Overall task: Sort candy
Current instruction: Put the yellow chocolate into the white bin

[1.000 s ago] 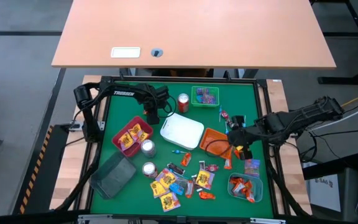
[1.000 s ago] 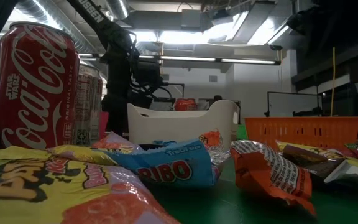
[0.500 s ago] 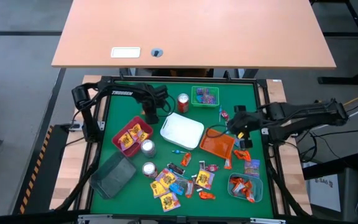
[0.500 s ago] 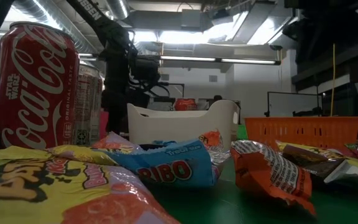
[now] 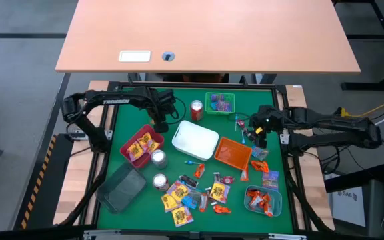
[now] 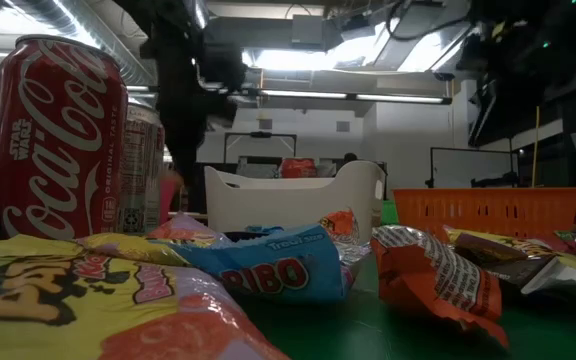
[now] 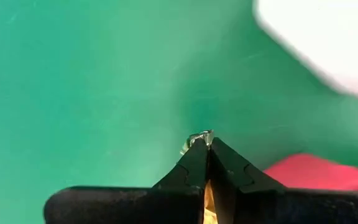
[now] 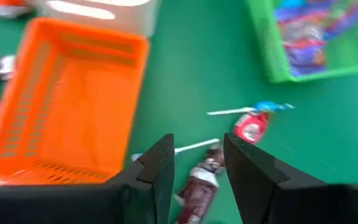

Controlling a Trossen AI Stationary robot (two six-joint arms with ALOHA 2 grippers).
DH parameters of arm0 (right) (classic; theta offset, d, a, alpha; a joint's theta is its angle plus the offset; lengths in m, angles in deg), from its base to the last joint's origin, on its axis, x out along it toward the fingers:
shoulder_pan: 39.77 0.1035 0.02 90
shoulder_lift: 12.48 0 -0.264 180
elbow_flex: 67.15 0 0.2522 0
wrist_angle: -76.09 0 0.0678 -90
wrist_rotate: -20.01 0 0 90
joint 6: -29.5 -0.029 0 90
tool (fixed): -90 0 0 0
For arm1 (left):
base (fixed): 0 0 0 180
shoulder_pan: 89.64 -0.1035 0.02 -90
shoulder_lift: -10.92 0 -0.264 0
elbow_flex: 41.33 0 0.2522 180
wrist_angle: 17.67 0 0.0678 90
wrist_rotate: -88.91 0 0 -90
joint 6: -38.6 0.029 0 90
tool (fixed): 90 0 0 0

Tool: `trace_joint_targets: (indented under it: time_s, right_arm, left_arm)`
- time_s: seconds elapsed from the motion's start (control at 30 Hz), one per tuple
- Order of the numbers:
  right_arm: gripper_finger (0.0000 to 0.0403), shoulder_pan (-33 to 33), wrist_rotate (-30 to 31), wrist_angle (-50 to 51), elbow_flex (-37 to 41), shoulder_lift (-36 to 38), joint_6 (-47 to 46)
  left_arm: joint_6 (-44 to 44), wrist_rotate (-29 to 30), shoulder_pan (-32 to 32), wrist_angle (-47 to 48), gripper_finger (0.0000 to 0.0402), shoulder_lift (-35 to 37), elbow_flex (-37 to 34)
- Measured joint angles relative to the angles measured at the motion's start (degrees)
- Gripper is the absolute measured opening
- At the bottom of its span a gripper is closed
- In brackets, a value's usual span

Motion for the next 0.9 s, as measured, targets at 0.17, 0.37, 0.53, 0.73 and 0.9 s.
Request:
trace_joint_targets:
  time_s: [0.17,0.37,0.53,0.73,0.9]
  right_arm:
    - [0.0137,-5.57,1.98,-8.25,2.55,-1.43,-3.14]
    - [0.0137,-10.27,2.02,-10.98,3.13,-4.63,-4.00]
    - [0.0137,-12.37,2.02,-12.07,3.13,-8.39,-7.31]
    - [0.0137,-12.59,3.46,-12.60,3.13,-14.19,-10.14]
    - [0.0137,-12.59,4.50,-15.21,3.13,-18.50,-10.22]
  left_arm:
    - [-4.28,-4.68,3.01,-4.13,0.0000,4.18,0.01]
    - [-10.05,-8.27,7.89,-15.97,0.0000,5.99,0.04]
    - [-13.51,-7.71,11.62,-28.30,0.0000,5.02,0.11]
    - [-13.47,-4.78,14.99,-33.28,0.0000,4.31,0.11]
    - [-13.20,-0.58,16.68,-33.10,0.0018,4.31,0.11]
